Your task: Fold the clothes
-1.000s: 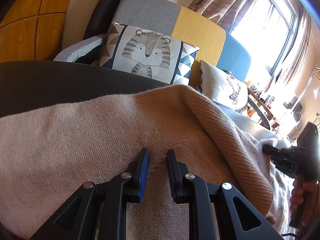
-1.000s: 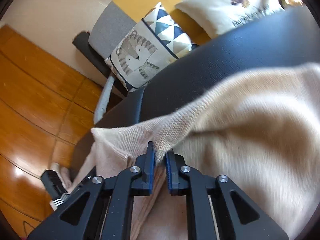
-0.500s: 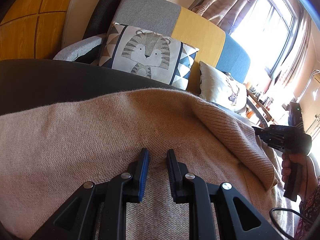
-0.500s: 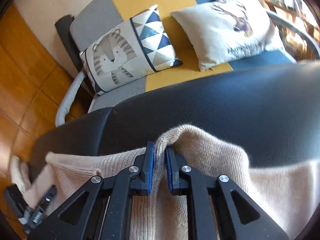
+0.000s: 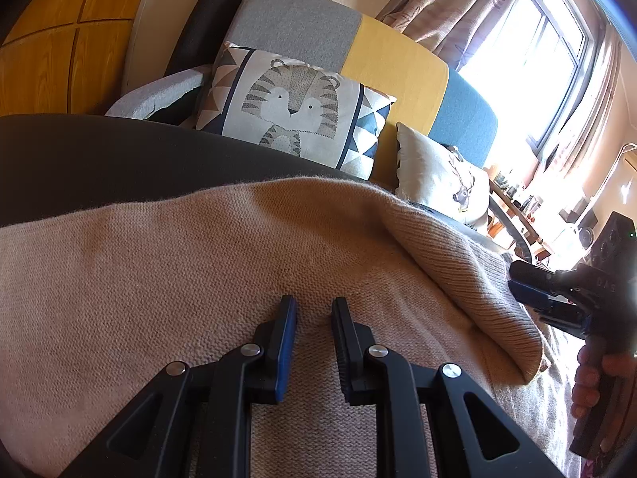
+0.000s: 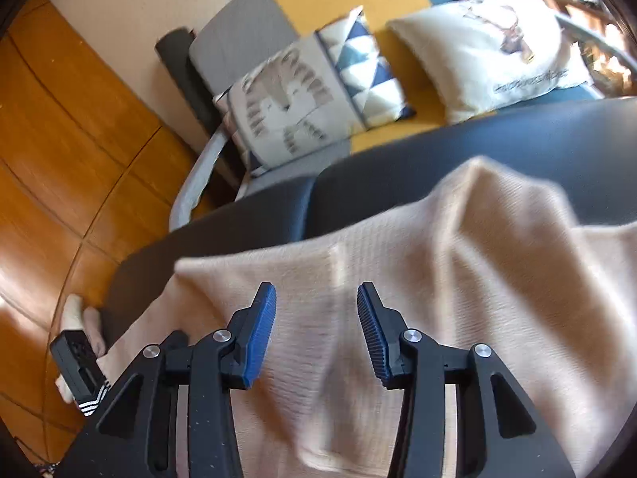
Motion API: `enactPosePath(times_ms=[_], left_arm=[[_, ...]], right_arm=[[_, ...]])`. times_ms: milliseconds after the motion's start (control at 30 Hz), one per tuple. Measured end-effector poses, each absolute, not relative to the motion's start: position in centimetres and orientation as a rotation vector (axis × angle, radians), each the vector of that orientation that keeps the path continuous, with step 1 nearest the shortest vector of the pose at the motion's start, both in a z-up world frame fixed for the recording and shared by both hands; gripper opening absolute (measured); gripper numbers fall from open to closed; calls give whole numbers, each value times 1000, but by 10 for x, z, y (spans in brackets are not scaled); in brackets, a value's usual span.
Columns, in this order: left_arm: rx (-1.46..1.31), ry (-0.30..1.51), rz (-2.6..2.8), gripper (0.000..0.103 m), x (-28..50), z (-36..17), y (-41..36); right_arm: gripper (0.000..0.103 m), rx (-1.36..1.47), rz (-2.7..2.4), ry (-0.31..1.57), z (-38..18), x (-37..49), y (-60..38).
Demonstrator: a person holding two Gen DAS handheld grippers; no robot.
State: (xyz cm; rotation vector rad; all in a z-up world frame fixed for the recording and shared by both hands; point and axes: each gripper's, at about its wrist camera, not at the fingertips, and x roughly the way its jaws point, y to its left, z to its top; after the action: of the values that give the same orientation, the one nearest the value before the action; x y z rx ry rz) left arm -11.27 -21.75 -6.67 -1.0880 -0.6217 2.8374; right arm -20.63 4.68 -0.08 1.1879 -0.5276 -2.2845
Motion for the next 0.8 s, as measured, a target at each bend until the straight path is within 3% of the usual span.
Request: enactPosePath(times_ms=[33, 67, 100, 233, 433, 533, 600, 633, 667, 800], left_arm=[[-1088, -622, 2837, 18, -113, -67, -218], [-1088, -622, 2837, 18, -113, -67, -218], [-1088, -623, 2837, 18, -114, -67, -218], [-1081, -642, 2830, 18, -112, -67, -217], [-1064, -708, 2797, 18, -113, -69, -224], [-1057, -741, 2779, 18, -113, -71, -228], [-1054, -758, 2768, 18, -114, -72, -230], [-1053, -767, 2762, 18, -114, -72, -232], [-1052, -783, 2752, 18, -115, -73, -233], [-1048, -856, 2704, 18, -116, -75, -241]], right_arm=[[38, 1163, -2258, -529, 0, -205, 41], [18, 1139, -2244, -497, 4, -202, 34], [14, 1112, -2233, -439, 9, -195, 25], [14, 959, -2143, -164, 32, -157, -16], [22, 1095, -1947, -1, 0, -123, -48], [23, 1008, -2060, -88, 5, -118, -19], [34, 946, -2231, -120, 13, -120, 6], [44, 937, -2338, -106, 15, -124, 17], [47, 967, -2413, -90, 13, -131, 25], [47, 1099, -2511, -194, -10, -154, 56]])
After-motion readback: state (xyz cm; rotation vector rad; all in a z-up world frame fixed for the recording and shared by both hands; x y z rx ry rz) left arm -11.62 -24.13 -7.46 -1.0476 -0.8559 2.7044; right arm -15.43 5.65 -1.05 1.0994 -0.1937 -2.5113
